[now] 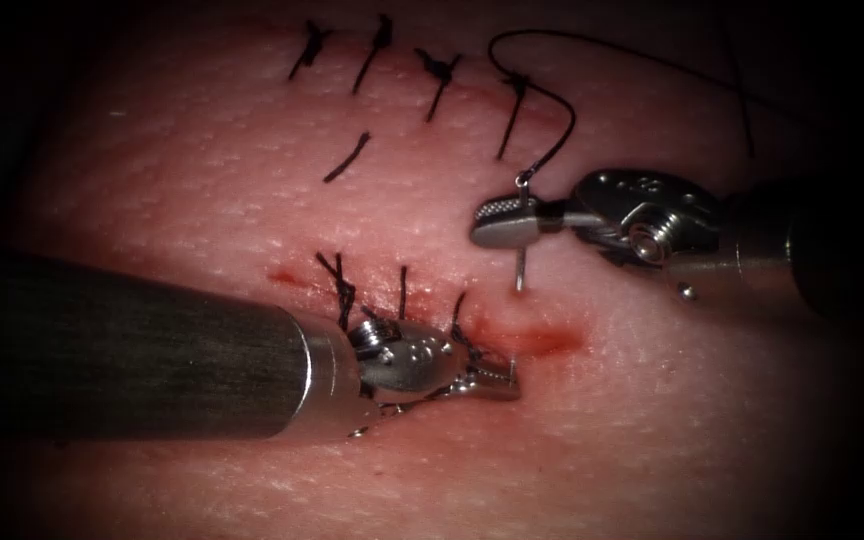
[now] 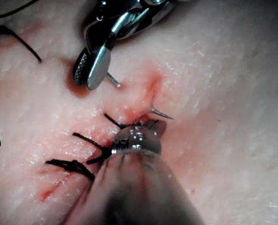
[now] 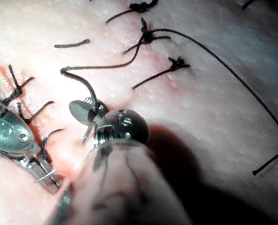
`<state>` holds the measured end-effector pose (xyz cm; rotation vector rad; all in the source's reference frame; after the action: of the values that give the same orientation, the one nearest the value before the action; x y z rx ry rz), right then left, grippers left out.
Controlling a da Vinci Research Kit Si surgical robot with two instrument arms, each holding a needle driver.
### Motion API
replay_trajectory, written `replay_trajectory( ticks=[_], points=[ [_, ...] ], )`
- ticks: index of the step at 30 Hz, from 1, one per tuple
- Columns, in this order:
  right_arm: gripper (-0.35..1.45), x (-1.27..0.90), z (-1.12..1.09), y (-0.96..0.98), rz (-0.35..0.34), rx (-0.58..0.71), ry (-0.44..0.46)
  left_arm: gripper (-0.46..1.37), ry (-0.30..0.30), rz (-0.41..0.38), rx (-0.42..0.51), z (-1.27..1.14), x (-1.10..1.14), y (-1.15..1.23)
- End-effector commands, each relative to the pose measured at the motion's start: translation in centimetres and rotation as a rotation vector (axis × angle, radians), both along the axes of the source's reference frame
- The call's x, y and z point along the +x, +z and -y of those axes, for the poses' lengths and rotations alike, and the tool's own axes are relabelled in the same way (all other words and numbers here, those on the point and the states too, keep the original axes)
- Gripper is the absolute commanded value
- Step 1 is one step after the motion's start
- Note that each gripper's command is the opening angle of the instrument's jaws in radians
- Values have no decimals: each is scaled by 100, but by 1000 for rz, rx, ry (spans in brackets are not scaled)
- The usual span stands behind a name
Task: Wound Closure
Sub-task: While the left gripper pushes against the skin, throw the needle through the top of the cut with the right driver.
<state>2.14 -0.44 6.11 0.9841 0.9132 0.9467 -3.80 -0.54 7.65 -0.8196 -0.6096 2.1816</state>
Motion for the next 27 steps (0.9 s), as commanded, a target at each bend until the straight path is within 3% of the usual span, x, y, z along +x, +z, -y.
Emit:
replay_trajectory(
  ticks=[1, 4, 10, 17, 20, 21, 24, 26, 27],
  points=[
    [-35, 1, 0, -2, -7, 36, 9, -15, -2, 1, -1, 0, -1, 0],
    [-35, 4, 3, -4, 0, 131, 31, -17, 2, 3, -4, 0, -1, -1],
    [-35, 12, 28, -10, -63, 168, 28, -18, 2, 7, 0, -2, -1, -5],
    [-35, 13, 51, -18, -78, 220, 62, -19, 4, 11, -3, -2, -1, -6],
    [-35, 13, 43, -18, -49, 196, 139, -20, 4, 10, -3, -2, -1, -6],
    [-33, 12, 34, -16, -12, 174, 233, -21, 3, 10, -3, -1, -2, -6],
    [65, 10, 17, -10, -1, 50, 343, -21, 4, 11, -1, -1, -2, -6],
    [97, 6, 4, -3, -11, -24, 411, -21, 6, 12, 1, 0, -3, -6],
    [103, 4, -1, 0, -11, -64, 426, -21, 6, 12, 1, 0, -3, -6]
  ],
)
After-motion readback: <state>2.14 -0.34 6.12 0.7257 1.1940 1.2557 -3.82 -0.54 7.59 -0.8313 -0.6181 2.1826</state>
